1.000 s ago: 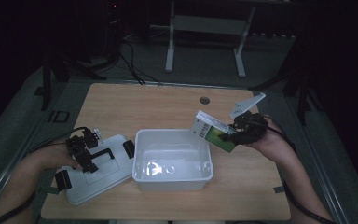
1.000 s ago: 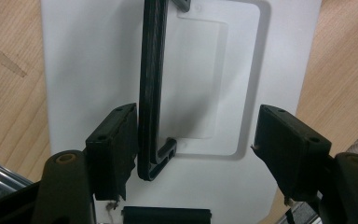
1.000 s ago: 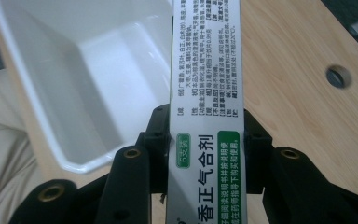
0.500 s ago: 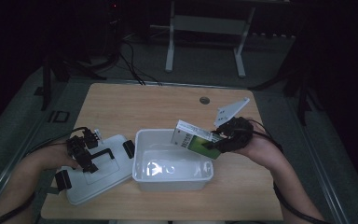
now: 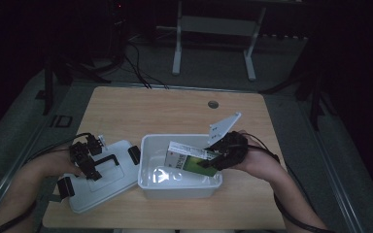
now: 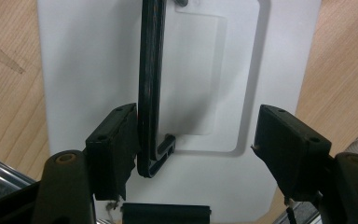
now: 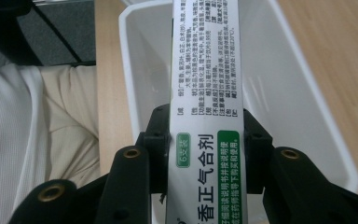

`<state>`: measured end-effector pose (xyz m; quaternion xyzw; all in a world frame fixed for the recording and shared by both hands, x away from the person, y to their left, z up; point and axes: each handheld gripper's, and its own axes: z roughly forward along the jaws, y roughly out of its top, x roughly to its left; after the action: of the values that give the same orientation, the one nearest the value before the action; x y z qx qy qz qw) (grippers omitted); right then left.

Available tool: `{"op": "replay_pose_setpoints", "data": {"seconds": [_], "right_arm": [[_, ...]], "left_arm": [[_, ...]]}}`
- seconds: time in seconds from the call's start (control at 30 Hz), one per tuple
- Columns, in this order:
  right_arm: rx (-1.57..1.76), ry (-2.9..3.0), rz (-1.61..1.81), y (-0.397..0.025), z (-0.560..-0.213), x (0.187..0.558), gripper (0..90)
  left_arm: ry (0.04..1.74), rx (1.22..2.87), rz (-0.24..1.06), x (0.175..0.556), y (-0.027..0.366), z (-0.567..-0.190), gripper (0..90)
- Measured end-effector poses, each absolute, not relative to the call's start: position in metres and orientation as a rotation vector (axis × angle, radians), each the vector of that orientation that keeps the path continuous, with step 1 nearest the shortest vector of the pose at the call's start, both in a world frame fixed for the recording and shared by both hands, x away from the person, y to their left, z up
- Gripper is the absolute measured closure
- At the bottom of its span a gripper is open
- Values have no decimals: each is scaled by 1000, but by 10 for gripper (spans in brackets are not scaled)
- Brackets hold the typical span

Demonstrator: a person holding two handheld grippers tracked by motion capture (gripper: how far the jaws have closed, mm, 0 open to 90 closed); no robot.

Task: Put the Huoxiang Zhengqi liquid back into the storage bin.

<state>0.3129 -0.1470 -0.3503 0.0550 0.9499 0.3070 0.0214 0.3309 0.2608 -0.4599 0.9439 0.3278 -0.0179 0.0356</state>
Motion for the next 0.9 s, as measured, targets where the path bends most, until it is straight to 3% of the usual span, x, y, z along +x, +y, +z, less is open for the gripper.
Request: {"op": "replay_pose_setpoints", "data": {"seconds": [0.9], "right_arm": [[128, 3090, 758, -123, -414, 328, 634]], "left_arm": [[1011, 2908, -53, 331, 263, -463, 310]]}}
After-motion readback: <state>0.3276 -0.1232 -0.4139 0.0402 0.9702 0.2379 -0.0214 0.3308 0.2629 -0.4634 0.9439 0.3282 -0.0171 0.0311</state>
